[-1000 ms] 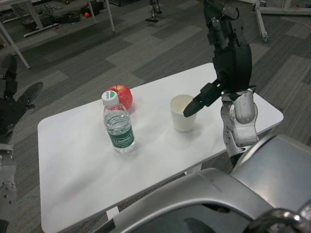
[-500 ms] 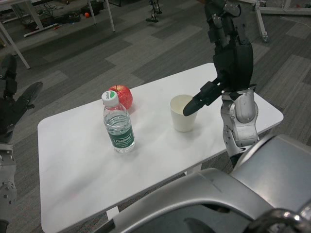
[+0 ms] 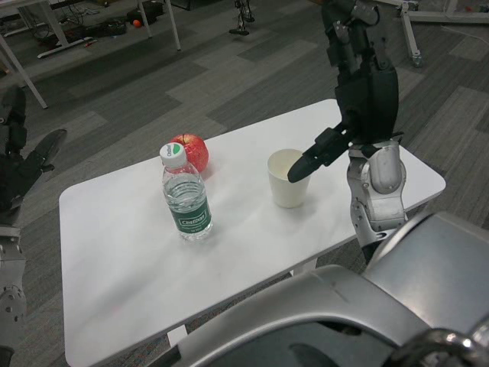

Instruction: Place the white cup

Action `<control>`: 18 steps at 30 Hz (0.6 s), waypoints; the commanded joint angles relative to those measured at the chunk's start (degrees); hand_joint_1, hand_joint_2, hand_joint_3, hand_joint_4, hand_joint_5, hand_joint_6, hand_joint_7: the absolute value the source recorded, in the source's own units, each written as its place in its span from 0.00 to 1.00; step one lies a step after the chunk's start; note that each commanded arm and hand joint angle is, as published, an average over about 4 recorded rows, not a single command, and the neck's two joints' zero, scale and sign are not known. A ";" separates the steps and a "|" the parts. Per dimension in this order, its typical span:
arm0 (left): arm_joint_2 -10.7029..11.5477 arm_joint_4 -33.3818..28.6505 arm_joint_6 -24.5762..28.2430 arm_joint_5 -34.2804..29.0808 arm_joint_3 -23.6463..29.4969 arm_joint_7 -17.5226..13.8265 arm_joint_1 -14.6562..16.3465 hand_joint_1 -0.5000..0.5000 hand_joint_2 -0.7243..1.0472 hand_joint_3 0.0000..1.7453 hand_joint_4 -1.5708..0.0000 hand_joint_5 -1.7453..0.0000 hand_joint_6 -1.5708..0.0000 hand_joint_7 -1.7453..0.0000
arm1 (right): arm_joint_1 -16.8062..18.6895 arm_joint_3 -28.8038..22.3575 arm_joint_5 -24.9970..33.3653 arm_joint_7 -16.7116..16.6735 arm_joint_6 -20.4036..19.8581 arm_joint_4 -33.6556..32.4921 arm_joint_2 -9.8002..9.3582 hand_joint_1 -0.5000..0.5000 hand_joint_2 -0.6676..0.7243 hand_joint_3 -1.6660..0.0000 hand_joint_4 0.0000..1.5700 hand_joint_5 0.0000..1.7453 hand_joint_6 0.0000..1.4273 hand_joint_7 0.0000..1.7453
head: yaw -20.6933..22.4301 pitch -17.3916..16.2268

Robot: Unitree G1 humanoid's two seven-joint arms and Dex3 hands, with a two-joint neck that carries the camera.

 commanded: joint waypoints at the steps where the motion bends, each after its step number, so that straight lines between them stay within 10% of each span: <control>1: 0.41 0.50 -0.51 -0.39 0.33 0.08 -1.12 0.00 1.00 0.05 1.00 0.88 1.00 0.90 | -0.76 0.11 0.44 -0.39 0.16 -0.86 0.22 0.08 0.95 0.95 0.00 0.00 0.00 0.45 | -0.13 0.04; 18: 0.32 0.35 -0.75 -0.46 0.31 0.08 -1.05 0.00 1.00 0.05 1.00 0.88 1.00 0.88 | -0.71 0.13 0.44 -0.39 0.01 -0.84 0.11 0.08 0.95 0.95 0.00 0.00 0.00 0.48 | -0.18 0.28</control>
